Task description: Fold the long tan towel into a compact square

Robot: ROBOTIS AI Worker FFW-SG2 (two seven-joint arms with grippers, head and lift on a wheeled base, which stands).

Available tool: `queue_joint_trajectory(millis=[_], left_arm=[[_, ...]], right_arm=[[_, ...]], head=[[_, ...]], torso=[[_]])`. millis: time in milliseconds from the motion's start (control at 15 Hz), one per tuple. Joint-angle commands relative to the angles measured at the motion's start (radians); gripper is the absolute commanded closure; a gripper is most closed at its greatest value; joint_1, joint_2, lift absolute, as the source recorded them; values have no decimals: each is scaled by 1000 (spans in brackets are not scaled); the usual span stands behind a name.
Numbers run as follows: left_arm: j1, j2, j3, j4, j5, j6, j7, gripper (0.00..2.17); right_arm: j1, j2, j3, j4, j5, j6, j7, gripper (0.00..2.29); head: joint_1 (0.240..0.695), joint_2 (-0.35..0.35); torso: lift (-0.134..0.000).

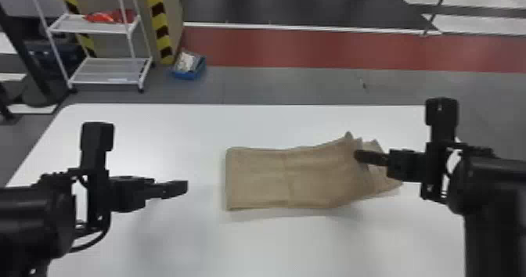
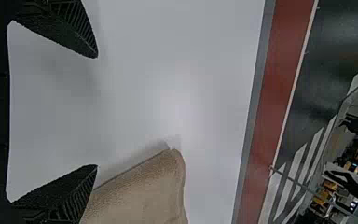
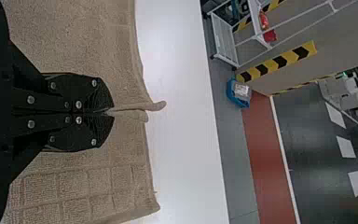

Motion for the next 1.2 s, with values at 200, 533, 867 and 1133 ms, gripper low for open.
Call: queue_joint_trajectory(millis=[200, 533, 867, 1133], left_arm=[[7, 10, 11, 2, 3, -6, 1, 36], [4, 10, 11, 12, 0, -12, 2, 36], [4, 10, 9, 15, -2, -15, 2, 36], [7, 11, 11, 14, 0, -15, 1, 36]], right_arm=[[-4, 2, -7, 57, 28, -25, 0, 161], [31, 2, -9, 32, 50, -1, 23, 117], [49, 2, 2, 29, 51, -1, 32, 178], [32, 2, 8, 40, 69, -4, 32, 218]], head=[[695, -76], [695, -77], [695, -75], [695, -73]], torso=[[-125], [-125], [-125], [-125]])
